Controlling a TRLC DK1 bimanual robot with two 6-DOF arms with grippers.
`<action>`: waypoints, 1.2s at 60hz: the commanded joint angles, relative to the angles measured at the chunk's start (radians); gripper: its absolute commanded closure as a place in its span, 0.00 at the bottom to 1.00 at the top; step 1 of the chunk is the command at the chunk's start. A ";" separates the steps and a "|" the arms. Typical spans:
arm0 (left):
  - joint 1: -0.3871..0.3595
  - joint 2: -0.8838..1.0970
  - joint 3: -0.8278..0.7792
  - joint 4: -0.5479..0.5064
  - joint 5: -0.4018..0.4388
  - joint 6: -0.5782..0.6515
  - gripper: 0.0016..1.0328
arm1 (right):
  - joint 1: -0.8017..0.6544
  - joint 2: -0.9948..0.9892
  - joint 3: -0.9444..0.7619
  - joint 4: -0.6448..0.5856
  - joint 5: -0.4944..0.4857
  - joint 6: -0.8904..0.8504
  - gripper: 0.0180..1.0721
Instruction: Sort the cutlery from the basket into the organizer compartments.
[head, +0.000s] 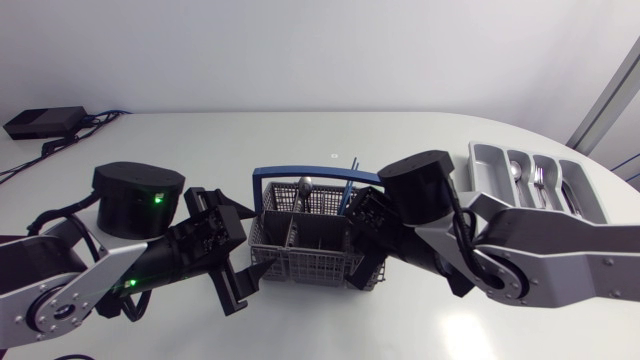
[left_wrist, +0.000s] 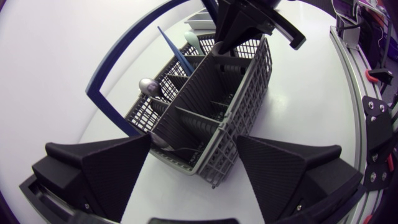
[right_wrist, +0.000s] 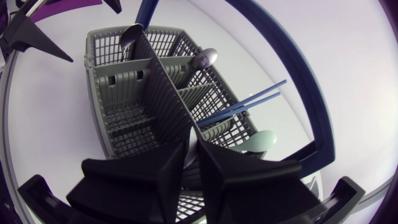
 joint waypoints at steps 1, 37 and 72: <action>0.004 -0.014 -0.021 0.014 -0.004 -0.001 0.08 | 0.008 0.030 0.020 -0.007 0.004 0.003 0.94; -0.031 -0.021 0.065 -0.021 0.050 -0.055 0.08 | 0.045 -0.292 -0.039 -0.077 -0.094 -0.034 0.95; -0.005 0.186 0.391 -0.187 0.529 -0.250 0.11 | -0.021 -0.543 0.069 -0.199 -0.347 0.074 0.94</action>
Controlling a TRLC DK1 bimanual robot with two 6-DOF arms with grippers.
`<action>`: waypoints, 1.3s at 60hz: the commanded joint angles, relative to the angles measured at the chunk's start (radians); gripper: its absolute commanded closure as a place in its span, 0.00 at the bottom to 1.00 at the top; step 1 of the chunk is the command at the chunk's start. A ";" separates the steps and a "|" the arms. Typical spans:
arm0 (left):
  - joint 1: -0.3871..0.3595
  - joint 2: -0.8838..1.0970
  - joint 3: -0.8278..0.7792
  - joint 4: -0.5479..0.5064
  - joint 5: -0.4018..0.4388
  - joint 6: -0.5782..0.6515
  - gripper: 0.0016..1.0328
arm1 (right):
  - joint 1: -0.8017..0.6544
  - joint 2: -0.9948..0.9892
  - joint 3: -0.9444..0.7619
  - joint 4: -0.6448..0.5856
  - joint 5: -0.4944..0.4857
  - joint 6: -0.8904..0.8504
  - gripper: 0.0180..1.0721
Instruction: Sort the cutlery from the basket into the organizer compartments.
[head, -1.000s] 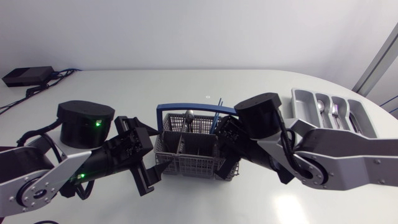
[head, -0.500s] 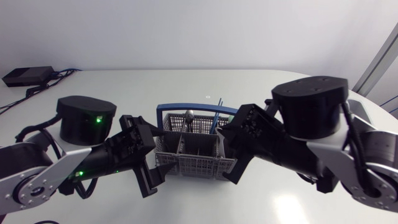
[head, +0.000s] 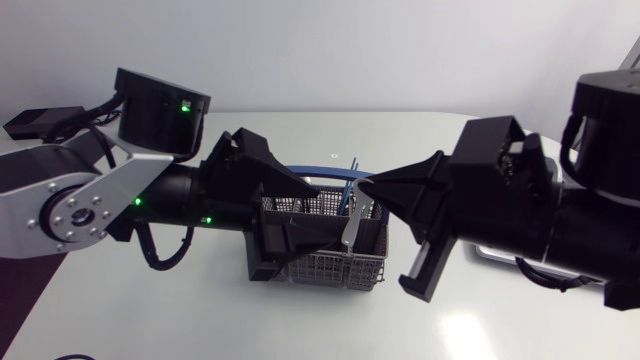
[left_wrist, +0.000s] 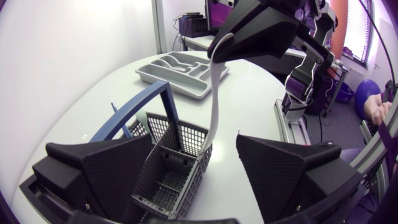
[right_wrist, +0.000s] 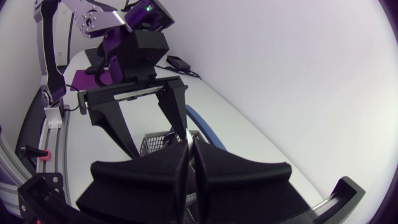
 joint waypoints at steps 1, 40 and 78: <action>0.007 0.048 0.056 -0.018 0.051 -0.038 0.11 | -0.033 -0.024 0.032 -0.013 -0.033 0.040 0.94; -0.020 0.140 0.089 -0.018 0.226 -0.048 0.51 | -0.186 -0.028 0.071 -0.012 -0.290 0.160 0.95; -0.040 0.160 0.054 0.088 0.299 -0.082 0.97 | -0.234 -0.013 0.064 0.002 -0.356 0.183 0.94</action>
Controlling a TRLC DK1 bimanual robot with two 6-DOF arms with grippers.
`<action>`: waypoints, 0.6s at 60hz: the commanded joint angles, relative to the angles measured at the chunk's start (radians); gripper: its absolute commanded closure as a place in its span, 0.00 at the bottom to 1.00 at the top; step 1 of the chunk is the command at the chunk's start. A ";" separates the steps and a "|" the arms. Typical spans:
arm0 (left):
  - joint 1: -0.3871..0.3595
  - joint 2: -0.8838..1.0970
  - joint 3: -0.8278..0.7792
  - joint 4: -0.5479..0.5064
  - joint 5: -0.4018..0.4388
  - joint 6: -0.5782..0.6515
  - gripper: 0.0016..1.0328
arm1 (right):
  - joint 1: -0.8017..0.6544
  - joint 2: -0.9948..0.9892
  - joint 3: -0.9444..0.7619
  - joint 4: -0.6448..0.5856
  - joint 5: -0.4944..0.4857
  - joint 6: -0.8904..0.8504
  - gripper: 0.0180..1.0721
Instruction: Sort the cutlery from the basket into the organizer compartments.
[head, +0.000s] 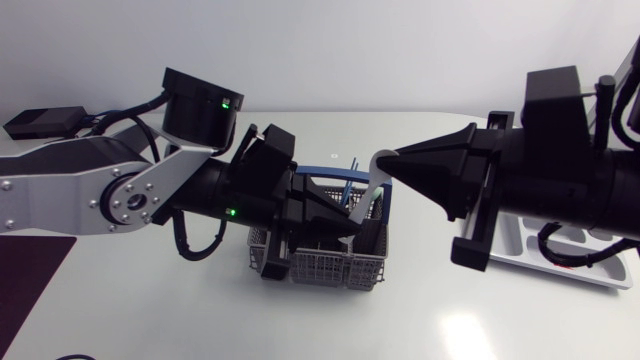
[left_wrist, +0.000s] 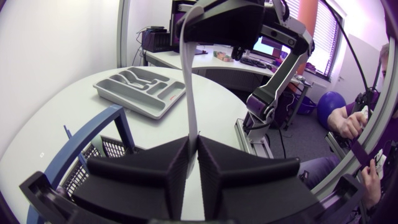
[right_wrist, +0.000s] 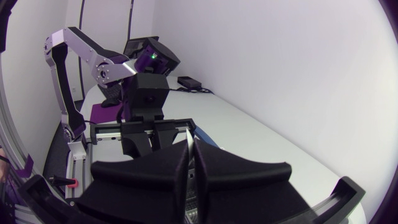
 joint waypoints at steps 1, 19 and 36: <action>-0.017 0.025 -0.012 0.010 0.016 -0.015 0.97 | -0.012 0.008 0.017 0.014 -0.003 0.027 0.94; -0.037 0.005 -0.029 -0.004 -0.059 -0.012 0.97 | -0.027 -0.009 -0.003 0.041 0.033 0.033 0.73; -0.023 -0.052 -0.039 0.038 -0.259 -0.018 0.97 | -0.041 -0.030 -0.012 0.049 0.112 0.039 0.27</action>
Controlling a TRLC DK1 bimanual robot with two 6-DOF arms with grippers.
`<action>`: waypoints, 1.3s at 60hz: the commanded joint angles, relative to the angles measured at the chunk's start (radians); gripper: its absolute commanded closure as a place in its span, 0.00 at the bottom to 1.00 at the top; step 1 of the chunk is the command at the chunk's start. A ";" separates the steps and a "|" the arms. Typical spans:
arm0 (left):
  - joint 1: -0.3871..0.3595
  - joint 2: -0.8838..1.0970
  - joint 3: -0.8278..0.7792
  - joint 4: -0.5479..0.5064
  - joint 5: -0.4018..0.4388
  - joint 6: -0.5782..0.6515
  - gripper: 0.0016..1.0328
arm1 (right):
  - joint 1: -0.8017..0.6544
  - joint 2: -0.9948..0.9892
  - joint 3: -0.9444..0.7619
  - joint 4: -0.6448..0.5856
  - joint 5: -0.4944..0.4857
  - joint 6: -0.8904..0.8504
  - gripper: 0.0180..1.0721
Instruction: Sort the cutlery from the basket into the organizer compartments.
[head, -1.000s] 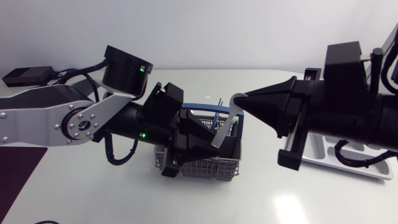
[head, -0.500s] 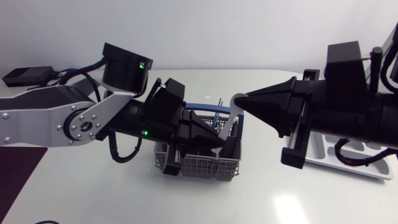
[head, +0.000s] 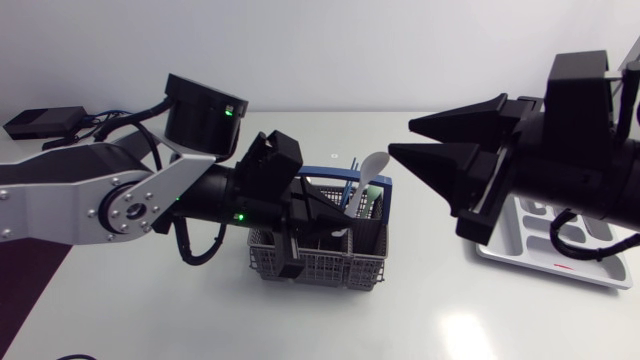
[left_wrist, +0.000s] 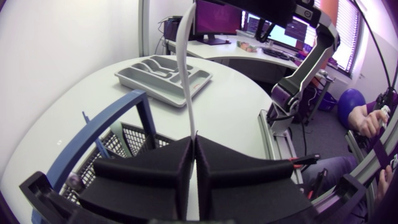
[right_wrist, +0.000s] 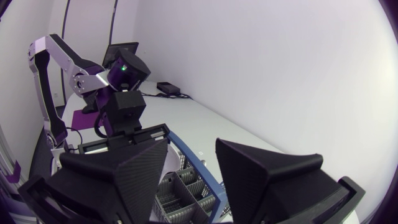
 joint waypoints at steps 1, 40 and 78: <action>-0.005 -0.042 -0.026 0.045 -0.075 -0.020 0.97 | -0.003 0.001 -0.010 0.010 0.030 0.031 0.27; -0.175 -0.053 -0.074 0.342 -0.671 -0.080 0.97 | 0.119 0.202 0.075 0.110 0.213 0.065 0.32; -0.160 -0.056 -0.086 0.384 -0.677 -0.097 0.97 | 0.102 0.290 0.112 0.190 0.181 0.103 0.88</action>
